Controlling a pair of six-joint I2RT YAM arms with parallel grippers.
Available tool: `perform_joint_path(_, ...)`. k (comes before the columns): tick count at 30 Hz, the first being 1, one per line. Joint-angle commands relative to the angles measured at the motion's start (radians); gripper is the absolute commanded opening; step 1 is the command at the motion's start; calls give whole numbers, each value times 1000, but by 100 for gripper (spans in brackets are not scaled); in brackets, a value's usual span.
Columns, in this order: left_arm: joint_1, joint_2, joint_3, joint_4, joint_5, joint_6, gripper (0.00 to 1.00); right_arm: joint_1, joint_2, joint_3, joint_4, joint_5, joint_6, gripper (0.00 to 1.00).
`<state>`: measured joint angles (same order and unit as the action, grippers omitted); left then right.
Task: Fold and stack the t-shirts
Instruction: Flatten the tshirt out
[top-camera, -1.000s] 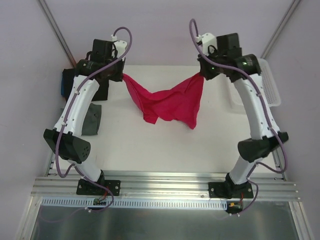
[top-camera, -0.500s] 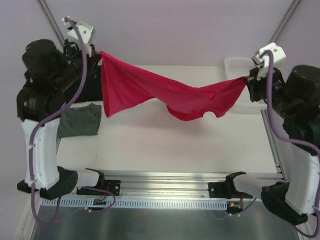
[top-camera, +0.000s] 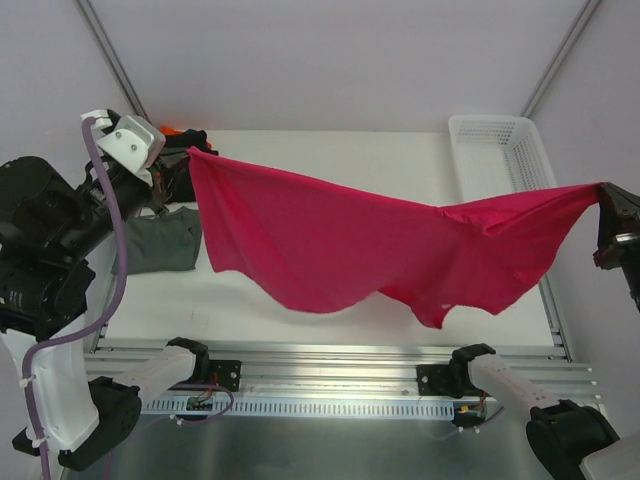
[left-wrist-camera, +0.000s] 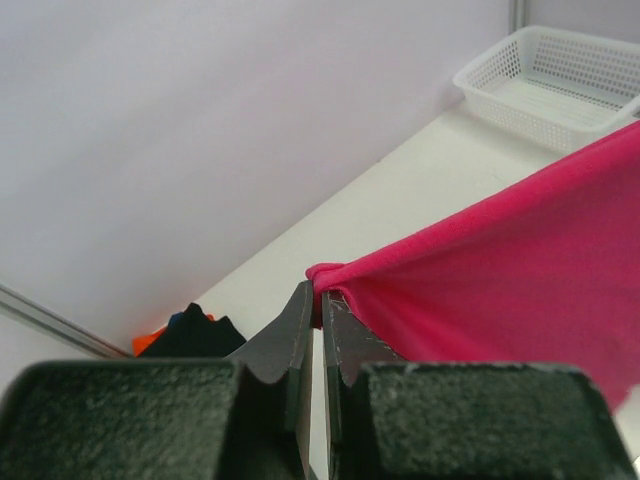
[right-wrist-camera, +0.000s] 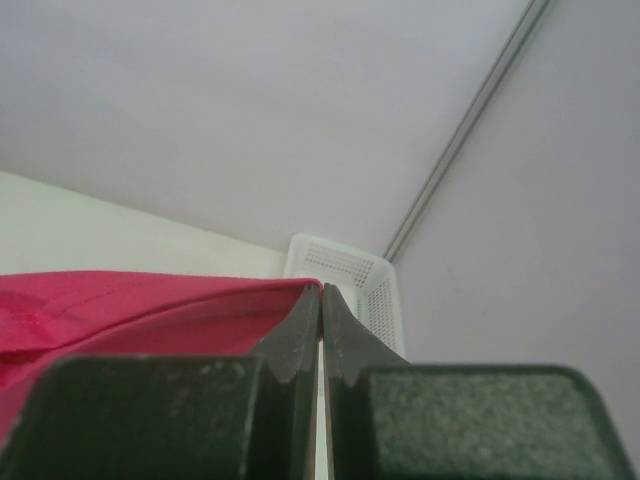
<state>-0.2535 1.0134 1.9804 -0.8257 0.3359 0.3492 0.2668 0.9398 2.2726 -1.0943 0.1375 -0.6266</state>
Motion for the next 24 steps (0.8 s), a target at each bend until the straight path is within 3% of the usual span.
perform_joint_path(1, 22, 20, 3, 30, 46, 1, 0, -9, 24, 7, 95, 86, -67, 0)
perform_joint_path(11, 22, 151, 25, 30, 49, 16, 0, -9, 210, -65, 298, -13, -58, 0)
perform_joint_path(16, 22, 174, -28, 43, 9, -22, 0, -11, 304, -79, 243, -87, 51, 0)
perform_joint_path(24, 22, 145, -100, 42, -95, -30, 0, -20, 241, -148, 200, -113, 130, 1)
